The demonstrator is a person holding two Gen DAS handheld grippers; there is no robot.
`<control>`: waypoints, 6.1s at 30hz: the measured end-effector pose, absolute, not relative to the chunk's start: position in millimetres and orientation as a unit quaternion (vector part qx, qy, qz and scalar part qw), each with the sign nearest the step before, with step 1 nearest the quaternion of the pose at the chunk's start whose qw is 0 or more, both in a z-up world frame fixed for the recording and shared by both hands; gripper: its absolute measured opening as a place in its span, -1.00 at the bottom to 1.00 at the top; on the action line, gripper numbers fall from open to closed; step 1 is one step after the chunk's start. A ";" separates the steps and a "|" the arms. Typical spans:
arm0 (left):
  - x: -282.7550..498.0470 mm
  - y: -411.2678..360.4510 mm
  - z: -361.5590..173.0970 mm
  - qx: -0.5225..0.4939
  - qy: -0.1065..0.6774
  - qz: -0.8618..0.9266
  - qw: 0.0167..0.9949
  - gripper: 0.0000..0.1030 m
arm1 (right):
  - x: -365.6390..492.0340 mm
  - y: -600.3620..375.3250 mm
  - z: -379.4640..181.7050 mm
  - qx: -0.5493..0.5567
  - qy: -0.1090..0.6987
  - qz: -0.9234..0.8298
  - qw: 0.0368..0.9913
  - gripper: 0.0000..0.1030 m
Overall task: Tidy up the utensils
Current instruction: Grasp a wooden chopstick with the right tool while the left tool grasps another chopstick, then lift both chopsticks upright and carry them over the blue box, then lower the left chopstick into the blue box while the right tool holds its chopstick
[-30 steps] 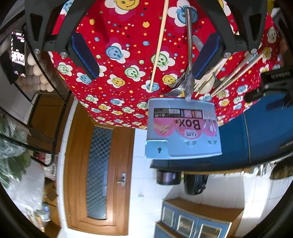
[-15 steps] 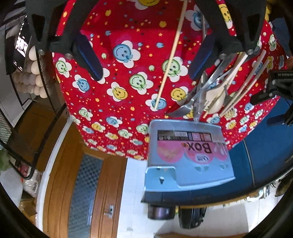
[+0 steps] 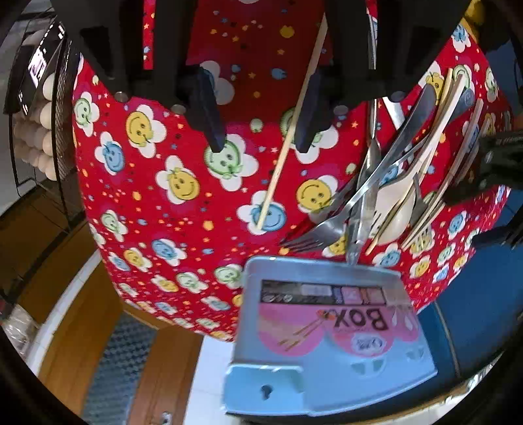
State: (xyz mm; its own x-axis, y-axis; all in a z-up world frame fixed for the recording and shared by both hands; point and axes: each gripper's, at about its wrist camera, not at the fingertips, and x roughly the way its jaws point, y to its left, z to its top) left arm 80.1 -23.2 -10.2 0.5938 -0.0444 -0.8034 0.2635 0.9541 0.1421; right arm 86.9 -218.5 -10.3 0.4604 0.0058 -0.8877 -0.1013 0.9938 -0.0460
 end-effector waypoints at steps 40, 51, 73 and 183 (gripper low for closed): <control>133.0 -35.4 -11.6 0.077 0.573 -0.168 0.798 -0.84 | 126.0 -204.0 -8.6 -0.027 0.606 0.109 0.787 -0.81; 105.7 -3.2 8.3 0.024 0.522 -0.177 0.834 -0.92 | 112.4 -224.5 1.1 0.077 0.569 0.117 0.810 -0.88; 52.0 4.1 67.4 -0.006 0.384 -0.176 0.907 -0.92 | 60.9 -225.0 55.8 0.143 0.444 0.149 0.872 -0.88; 209.7 -28.5 116.3 -0.005 0.320 -0.137 0.937 -0.92 | 213.1 -229.2 126.1 0.070 0.081 0.029 0.994 -0.88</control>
